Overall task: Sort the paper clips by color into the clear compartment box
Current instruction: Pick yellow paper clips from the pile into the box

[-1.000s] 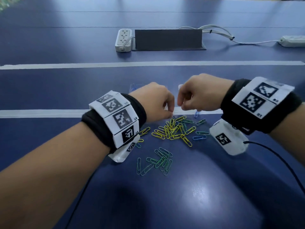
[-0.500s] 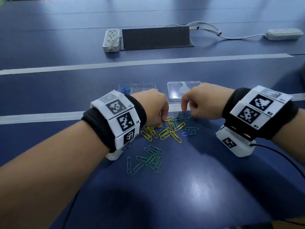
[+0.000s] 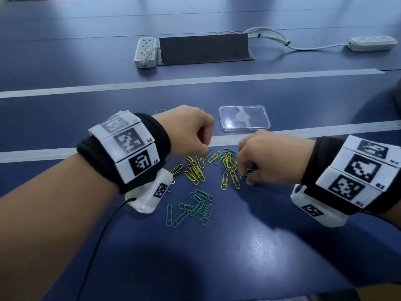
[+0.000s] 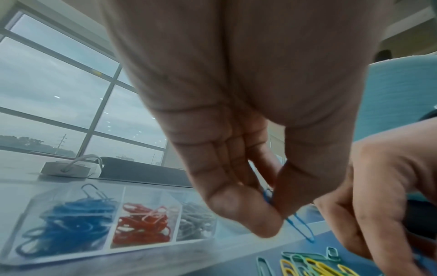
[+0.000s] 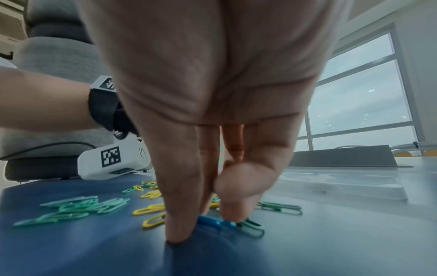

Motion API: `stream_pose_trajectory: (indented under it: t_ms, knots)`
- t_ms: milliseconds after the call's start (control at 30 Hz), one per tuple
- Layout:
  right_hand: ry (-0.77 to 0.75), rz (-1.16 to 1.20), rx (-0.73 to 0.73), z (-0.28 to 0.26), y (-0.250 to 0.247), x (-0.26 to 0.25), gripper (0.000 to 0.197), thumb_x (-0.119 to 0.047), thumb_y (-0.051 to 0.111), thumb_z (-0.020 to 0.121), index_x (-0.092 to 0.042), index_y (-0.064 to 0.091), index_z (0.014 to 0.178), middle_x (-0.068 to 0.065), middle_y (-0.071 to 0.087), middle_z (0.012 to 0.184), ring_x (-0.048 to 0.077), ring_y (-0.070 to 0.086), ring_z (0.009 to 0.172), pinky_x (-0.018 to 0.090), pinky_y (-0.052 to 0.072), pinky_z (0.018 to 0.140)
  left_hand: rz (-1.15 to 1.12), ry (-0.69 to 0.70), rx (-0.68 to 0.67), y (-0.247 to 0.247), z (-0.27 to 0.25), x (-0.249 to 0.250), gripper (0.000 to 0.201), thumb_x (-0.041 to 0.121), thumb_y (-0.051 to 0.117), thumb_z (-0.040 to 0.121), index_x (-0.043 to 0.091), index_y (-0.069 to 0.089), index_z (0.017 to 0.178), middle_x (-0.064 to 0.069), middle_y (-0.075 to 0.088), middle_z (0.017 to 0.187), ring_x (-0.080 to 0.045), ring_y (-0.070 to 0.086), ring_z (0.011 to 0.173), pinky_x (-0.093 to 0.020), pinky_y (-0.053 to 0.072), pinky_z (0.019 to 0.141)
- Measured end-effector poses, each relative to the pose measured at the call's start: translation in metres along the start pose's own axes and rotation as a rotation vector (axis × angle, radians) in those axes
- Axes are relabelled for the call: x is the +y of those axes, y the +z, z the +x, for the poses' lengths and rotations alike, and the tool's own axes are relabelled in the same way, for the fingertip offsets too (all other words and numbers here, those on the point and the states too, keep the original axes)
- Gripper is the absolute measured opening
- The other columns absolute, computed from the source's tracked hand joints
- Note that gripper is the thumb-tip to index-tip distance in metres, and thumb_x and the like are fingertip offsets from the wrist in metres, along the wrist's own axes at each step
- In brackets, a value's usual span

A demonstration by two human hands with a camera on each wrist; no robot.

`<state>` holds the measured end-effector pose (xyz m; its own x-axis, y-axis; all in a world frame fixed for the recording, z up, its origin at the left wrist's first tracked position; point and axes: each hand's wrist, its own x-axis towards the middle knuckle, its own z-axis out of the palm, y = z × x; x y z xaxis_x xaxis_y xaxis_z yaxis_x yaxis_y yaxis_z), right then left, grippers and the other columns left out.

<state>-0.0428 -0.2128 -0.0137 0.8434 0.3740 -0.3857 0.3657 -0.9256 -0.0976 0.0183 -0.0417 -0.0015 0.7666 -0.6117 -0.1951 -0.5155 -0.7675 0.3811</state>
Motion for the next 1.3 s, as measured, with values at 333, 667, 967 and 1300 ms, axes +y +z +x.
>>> stream_pose_trajectory:
  t_ms: [333, 667, 967, 1300]
  knots:
    - [0.001, 0.008, 0.044, 0.0, -0.011, -0.005, 0.013, -0.017, 0.054, 0.076, -0.022, 0.066, 0.073, -0.008, 0.058, 0.063, 0.012, 0.051, 0.061, 0.018, 0.046, 0.063, -0.083, -0.075, 0.114, -0.008, -0.006, -0.023, 0.024, 0.013, 0.056, 0.085, 0.029, 0.073, 0.091, 0.013, 0.057, 0.063, 0.0, 0.051, 0.06, -0.003, 0.034, 0.057]
    - [0.004, 0.232, 0.245, 0.048, -0.061, -0.021, 0.017, -0.018, 0.062, 0.08, -0.025, 0.074, 0.092, -0.014, 0.057, 0.057, -0.009, 0.053, 0.046, 0.016, 0.043, 0.062, -0.19, -0.276, 0.359, -0.028, -0.009, -0.062, 0.013, 0.016, 0.064, 0.084, 0.021, 0.074, 0.09, 0.006, 0.062, 0.07, 0.004, 0.049, 0.057, 0.002, 0.032, 0.05]
    - [0.074, 0.531, 0.335, 0.112, -0.086, -0.048, 0.013, -0.01, 0.065, 0.078, -0.021, 0.073, 0.079, 0.0, 0.067, 0.068, 0.009, 0.062, 0.054, 0.026, 0.058, 0.073, -0.206, -0.345, 0.348, -0.024, 0.002, -0.073, 0.012, 0.014, 0.074, 0.076, 0.013, 0.074, 0.089, -0.001, 0.066, 0.078, -0.012, 0.058, 0.072, -0.02, 0.044, 0.073]
    - [0.147, 0.528, 0.264, 0.146, -0.08, -0.058, 0.01, -0.011, 0.068, 0.079, -0.018, 0.074, 0.083, 0.002, 0.066, 0.065, 0.023, 0.072, 0.079, 0.039, 0.061, 0.077, -0.184, -0.297, 0.311, -0.022, -0.007, -0.079, 0.016, 0.017, 0.075, 0.075, 0.017, 0.075, 0.091, 0.0, 0.069, 0.086, -0.008, 0.054, 0.065, -0.017, 0.039, 0.069]
